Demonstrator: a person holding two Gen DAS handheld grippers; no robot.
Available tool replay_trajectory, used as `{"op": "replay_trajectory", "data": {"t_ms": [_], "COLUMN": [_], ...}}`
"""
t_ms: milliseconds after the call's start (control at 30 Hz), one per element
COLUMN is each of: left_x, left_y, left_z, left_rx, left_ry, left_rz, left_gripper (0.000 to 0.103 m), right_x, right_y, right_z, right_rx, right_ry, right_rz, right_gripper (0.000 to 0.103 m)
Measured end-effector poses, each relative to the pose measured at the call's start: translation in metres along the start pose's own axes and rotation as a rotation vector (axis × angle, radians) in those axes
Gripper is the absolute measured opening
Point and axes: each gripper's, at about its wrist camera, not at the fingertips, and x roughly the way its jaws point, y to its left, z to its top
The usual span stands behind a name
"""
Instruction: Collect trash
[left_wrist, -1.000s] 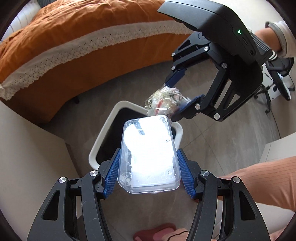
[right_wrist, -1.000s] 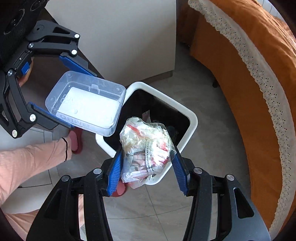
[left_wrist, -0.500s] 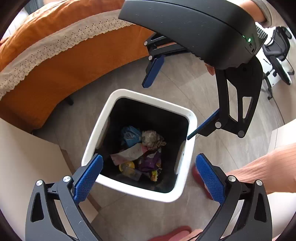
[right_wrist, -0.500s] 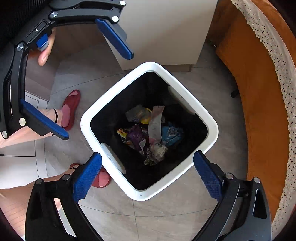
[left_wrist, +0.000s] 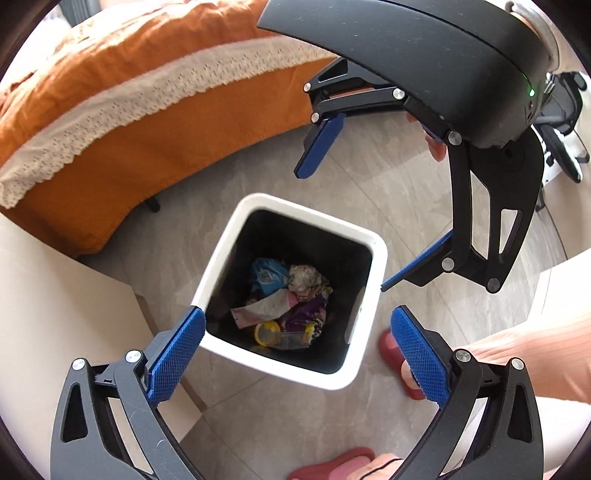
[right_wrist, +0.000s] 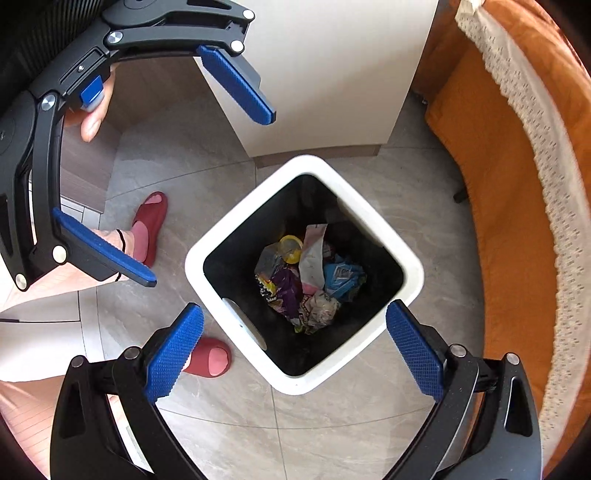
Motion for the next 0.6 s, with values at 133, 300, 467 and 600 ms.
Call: {"op": "replay_trajectory", "data": {"t_ms": [133, 300, 467, 600], "left_x": [-0.032, -0.08, -0.142, -0.196], "left_y": [-0.003, -0.005, -0.017, -0.03], "left_z": [0.01, 0.019, 0.027, 0.03], "left_rx": [0.003, -0.032, -0.084, -0.115], "left_ry": [-0.024, -0.062, -0.118, -0.181], "left_rz": [0.029, 0.044, 0.06, 0.107], "left_gripper": [0.098, 0.098, 0.098, 0.098], "right_x": [-0.033, -0.082, -0.141, -0.195], "right_y": [0.006, 0.017, 0.035, 0.052], "right_z": [0.008, 0.015, 0.021, 0.024], "right_rx": [0.004, 0.016, 0.037, 0.079], "right_ry": [-0.016, -0.045, -0.088, -0.152], "right_rz": [-0.033, -0.074, -0.116, -0.148], "right_gripper": [0.098, 0.098, 0.098, 0.098]}}
